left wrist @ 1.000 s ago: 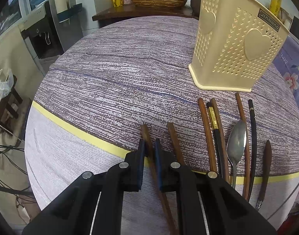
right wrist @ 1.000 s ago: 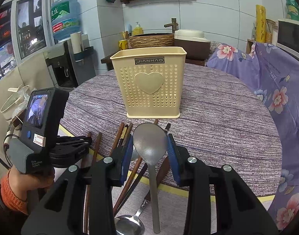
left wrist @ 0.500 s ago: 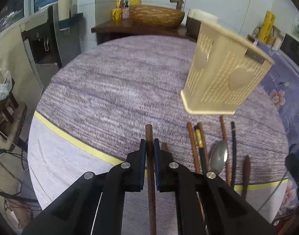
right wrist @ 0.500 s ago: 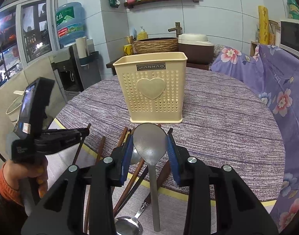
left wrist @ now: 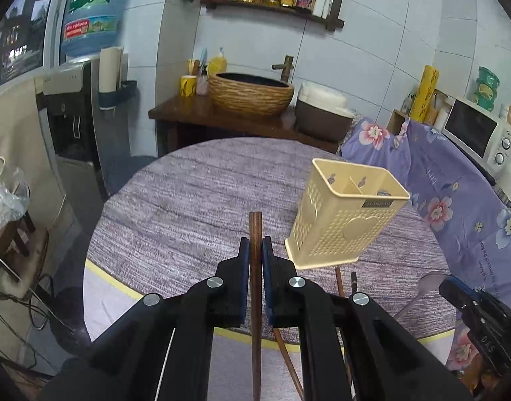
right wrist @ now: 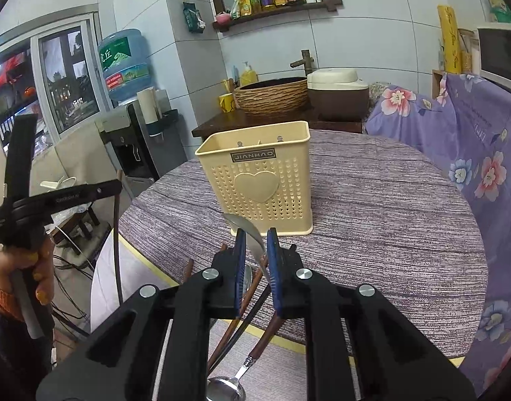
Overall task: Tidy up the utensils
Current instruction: 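Lift the spoon with the right tool while the left tool lifts the chopstick over the holder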
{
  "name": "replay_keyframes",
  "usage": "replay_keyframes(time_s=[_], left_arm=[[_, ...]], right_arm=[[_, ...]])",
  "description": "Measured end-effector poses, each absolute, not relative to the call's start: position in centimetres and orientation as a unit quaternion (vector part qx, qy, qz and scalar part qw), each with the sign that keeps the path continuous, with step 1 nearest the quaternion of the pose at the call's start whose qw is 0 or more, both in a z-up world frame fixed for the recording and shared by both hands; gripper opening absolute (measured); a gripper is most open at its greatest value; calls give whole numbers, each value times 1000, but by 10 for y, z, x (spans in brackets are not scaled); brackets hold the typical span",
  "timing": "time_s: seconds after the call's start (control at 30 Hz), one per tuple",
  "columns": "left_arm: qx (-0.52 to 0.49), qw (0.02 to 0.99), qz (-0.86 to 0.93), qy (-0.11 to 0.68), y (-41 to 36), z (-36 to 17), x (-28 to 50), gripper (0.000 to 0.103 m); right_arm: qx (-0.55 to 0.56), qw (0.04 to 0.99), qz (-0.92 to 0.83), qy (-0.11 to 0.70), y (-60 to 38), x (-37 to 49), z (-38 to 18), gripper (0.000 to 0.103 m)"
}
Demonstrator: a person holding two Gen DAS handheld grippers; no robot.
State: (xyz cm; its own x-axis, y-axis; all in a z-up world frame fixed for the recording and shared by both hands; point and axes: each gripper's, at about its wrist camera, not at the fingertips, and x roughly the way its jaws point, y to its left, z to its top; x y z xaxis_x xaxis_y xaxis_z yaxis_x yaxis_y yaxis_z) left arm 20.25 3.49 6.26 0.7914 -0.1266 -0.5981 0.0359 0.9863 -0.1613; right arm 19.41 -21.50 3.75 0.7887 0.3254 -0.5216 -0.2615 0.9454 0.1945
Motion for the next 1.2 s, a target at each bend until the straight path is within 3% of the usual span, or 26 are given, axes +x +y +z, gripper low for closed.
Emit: replay_keyframes(time_s=[0.3, 0.33, 0.37, 0.43, 0.73, 1.2], left_arm=[[-72, 946, -47, 314, 36, 62, 204, 9], [-74, 945, -48, 314, 36, 63, 204, 9], [-75, 945, -48, 314, 37, 63, 203, 9], [-73, 946, -48, 313, 38, 63, 202, 9], [-80, 947, -50, 308, 42, 65, 197, 9], [-81, 944, -69, 311, 44, 61, 200, 9]], right_arm=[[53, 940, 157, 298, -215, 210, 21, 11], [54, 935, 171, 307, -214, 214, 18, 17], [56, 929, 183, 317, -211, 219, 14, 32], [48, 927, 190, 320, -203, 224, 8, 44], [-157, 850, 336, 375, -116, 259, -30, 44], [-296, 760, 405, 413, -62, 302, -61, 44]])
